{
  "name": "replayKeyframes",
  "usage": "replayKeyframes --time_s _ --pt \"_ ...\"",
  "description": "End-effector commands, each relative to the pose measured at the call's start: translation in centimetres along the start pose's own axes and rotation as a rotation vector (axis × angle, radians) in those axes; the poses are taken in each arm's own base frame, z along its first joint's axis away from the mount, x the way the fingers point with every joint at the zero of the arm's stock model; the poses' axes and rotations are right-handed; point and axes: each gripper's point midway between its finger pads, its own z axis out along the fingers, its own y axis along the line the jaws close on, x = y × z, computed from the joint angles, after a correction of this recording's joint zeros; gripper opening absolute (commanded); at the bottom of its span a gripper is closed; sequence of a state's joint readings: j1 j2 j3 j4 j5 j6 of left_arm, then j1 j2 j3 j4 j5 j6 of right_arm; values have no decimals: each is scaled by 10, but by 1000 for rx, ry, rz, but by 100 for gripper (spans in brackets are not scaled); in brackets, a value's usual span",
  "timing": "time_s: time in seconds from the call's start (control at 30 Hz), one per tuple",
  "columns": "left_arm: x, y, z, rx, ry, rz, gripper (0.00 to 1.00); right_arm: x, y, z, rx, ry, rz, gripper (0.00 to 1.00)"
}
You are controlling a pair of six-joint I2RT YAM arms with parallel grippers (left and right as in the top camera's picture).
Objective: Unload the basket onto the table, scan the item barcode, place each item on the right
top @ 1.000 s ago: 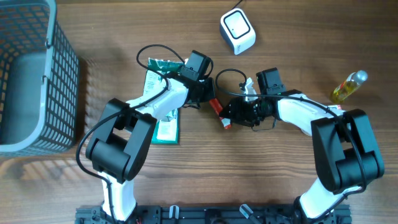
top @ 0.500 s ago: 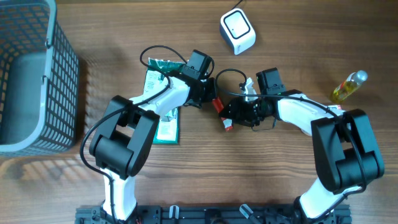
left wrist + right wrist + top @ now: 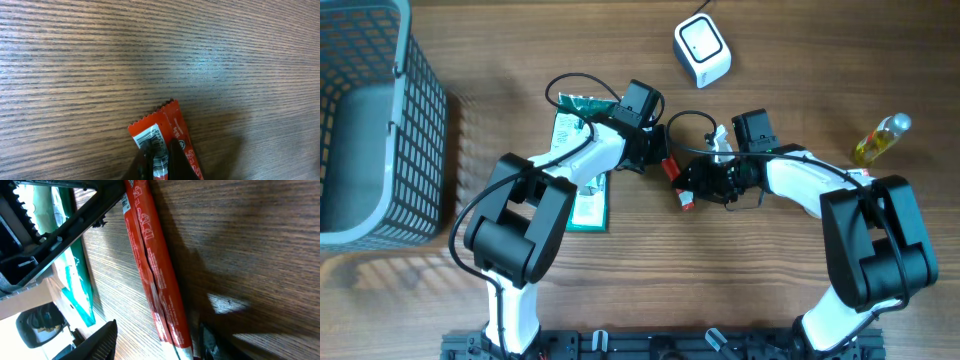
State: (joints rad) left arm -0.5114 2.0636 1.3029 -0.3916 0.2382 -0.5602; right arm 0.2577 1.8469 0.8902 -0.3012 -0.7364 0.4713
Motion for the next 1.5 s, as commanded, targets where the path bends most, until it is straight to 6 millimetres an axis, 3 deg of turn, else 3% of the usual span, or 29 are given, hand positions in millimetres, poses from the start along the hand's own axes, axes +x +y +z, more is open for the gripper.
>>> replayKeyframes --time_s 0.0,0.73,0.9,1.03,1.4,1.43,1.47 --pt "33 36 32 -99 105 -39 4 5 -9 2 40 0 13 53" --pt "34 36 32 -99 106 -39 4 10 -1 13 56 2 -13 51" --pt "34 36 32 -99 106 -39 4 10 -1 13 57 1 -14 41" --pt "34 37 32 -101 108 -40 4 12 -2 13 61 12 -25 27" --pt "34 37 32 -101 108 -40 4 27 -9 12 85 66 7 24" --pt "34 37 32 -101 108 -40 4 27 -9 12 85 66 7 21" --pt "34 37 32 -101 108 -40 4 26 -9 12 84 64 5 10"
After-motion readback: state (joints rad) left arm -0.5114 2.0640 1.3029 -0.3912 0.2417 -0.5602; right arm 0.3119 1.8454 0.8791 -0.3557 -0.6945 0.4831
